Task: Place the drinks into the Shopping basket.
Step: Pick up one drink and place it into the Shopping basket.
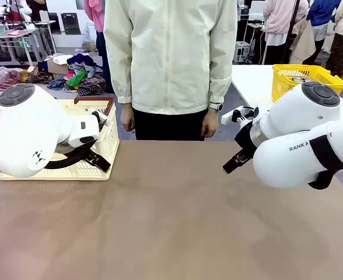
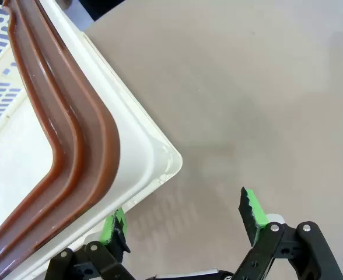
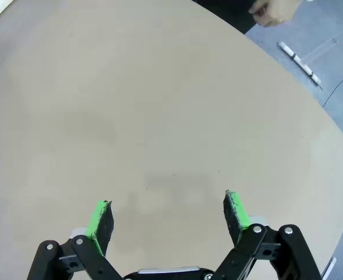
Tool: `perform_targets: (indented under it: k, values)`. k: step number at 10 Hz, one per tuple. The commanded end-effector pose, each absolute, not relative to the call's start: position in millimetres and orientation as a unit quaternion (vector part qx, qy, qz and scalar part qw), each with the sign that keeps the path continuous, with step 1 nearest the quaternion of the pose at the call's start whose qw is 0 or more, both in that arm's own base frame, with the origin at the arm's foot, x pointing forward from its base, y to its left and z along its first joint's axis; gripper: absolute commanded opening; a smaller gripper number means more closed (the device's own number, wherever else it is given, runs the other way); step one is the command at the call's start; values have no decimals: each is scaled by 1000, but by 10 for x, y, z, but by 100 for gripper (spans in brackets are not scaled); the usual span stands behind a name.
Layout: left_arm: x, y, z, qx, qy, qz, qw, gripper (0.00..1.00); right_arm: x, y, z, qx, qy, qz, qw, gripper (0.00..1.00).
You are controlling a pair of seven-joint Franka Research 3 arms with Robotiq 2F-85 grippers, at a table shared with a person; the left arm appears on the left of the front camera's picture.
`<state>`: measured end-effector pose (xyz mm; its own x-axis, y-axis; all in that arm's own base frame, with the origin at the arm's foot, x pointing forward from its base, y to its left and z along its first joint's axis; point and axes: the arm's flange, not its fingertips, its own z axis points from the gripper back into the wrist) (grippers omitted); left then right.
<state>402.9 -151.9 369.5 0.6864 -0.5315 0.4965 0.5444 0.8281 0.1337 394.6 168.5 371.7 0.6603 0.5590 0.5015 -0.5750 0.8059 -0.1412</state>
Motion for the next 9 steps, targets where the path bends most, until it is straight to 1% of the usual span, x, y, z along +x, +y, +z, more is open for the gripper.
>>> perform_targets:
  k: [1, 9]
  values:
    - [4029, -1519, 3697, -12, -267, -293, 918, 100, 3946, 1685, 3718, 15, -271, 311, 911, 100]
    - [4029, -1519, 3697, -12, -267, -293, 918, 100, 3946, 1685, 3718, 15, -271, 311, 911, 100]
